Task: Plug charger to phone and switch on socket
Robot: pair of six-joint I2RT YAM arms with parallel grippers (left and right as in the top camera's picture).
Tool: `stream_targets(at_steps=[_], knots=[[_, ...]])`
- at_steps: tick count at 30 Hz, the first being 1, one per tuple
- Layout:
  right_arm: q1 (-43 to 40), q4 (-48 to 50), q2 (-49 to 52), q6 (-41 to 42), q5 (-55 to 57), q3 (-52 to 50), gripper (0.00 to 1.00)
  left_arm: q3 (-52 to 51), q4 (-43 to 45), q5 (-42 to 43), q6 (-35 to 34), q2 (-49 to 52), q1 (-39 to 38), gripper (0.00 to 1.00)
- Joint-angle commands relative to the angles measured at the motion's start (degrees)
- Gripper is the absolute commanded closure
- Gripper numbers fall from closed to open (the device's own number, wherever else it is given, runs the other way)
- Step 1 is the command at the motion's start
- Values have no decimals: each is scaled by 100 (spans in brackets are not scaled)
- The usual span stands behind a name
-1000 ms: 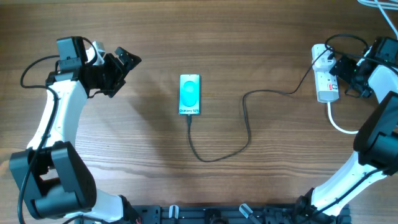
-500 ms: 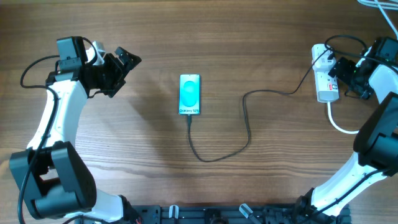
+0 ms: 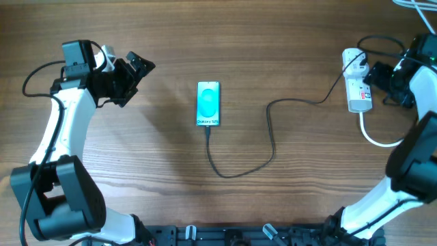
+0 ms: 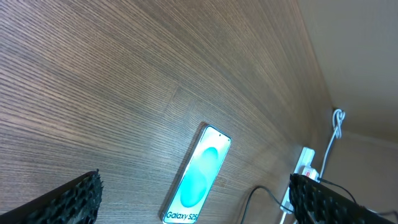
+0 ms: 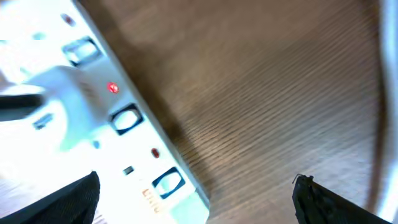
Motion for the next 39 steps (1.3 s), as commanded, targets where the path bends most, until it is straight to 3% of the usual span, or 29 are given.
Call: stream_targets(at_steps=[1,15,26,39], knots=[[13,-105,-374,-103,-308,173,0,-2,0,-57,85,-72,31,0],[13,-1191,-378,-118,-426,170,0,-2,0,-57,85,-72,31,0],[13,31,-378,-116,-428,170,0,-2,0,-57,85,-72,31,0],[13,205,-378,-114,-428,168,0,-2,0,-57,85,-72,33,0]])
